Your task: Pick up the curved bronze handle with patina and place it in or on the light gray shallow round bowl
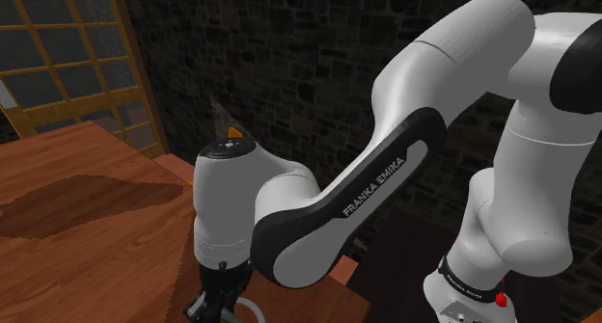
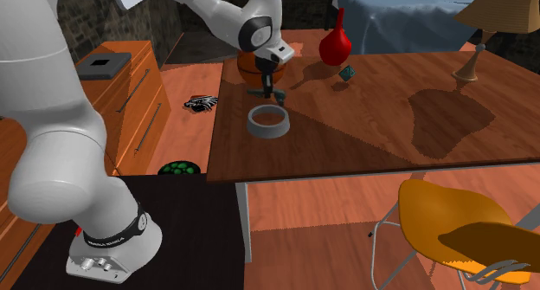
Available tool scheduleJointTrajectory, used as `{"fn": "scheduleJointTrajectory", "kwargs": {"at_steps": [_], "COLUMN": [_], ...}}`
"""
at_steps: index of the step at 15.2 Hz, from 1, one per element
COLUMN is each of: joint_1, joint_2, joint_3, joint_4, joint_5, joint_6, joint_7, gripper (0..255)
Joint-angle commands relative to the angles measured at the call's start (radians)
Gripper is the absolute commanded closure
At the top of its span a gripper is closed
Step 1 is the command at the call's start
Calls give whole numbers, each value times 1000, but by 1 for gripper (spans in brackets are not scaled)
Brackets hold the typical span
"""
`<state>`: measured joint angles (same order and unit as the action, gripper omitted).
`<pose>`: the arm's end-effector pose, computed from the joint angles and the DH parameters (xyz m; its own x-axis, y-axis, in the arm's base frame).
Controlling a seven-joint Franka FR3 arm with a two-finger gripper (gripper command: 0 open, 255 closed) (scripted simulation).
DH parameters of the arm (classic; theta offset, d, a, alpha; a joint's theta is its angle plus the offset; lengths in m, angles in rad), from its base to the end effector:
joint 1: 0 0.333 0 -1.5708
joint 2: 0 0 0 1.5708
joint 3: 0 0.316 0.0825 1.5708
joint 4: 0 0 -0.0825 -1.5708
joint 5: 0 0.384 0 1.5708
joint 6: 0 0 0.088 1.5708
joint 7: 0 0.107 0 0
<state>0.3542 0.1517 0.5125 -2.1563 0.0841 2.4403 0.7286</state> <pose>0.3722 0.4319 0.3523 0.9977 0.0657 0.0161 0.0675 -0.9779 -0.1979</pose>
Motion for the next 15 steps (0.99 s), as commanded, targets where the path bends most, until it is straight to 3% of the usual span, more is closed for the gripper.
{"fn": "scheduleJointTrajectory", "kwargs": {"at_steps": [1,15], "joint_1": [8,38], "joint_2": [22,146], "joint_3": [-2,-35], "joint_4": [3,-33], "joint_5": [-16,-94], "joint_6": [18,168], "joint_7": [16,55], "gripper": [255,255]}}
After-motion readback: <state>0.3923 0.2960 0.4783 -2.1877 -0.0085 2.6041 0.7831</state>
